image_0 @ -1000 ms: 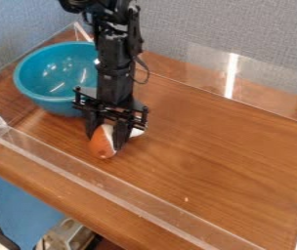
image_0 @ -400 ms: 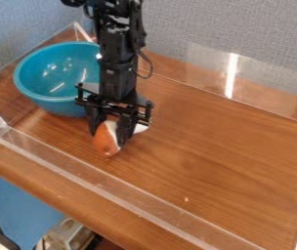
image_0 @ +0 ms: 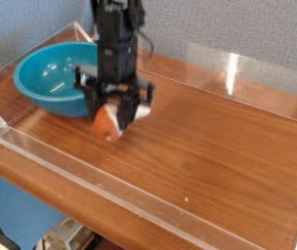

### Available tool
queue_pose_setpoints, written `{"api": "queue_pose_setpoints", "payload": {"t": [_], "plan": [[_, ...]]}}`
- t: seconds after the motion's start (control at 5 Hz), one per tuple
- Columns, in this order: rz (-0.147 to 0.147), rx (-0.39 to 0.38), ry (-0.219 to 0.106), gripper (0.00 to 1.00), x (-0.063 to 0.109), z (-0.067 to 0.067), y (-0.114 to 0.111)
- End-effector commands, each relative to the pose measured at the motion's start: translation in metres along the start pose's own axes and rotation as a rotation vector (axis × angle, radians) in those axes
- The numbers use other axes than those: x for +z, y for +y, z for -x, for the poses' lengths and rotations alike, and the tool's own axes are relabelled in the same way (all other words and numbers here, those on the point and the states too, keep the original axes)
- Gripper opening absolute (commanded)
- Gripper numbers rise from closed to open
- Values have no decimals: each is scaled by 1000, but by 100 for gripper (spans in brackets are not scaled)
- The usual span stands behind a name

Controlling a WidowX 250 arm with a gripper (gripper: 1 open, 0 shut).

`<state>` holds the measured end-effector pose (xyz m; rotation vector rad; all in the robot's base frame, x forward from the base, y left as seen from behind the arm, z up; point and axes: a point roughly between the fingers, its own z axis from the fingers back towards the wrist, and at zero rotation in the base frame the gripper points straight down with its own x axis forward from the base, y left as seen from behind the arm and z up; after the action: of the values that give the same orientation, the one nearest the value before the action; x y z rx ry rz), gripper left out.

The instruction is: Put the mushroom in the blue bowl

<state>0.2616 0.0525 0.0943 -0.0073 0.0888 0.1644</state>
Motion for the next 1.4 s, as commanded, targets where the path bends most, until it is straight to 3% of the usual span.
{"api": "queue_pose_setpoints", "payload": {"t": [0.0, 0.2, 0.4, 0.6, 0.8, 1.2], "plan": [[23, 43, -109, 0, 47, -8, 12], [40, 123, -149, 0, 76, -18, 35], [48, 207, -156, 0, 82, -26, 65], [51, 275, -135, 0, 67, -26, 94], [45, 299, -114, 0, 50, -28, 109], [37, 337, -80, 0, 24, -35, 122]]}}
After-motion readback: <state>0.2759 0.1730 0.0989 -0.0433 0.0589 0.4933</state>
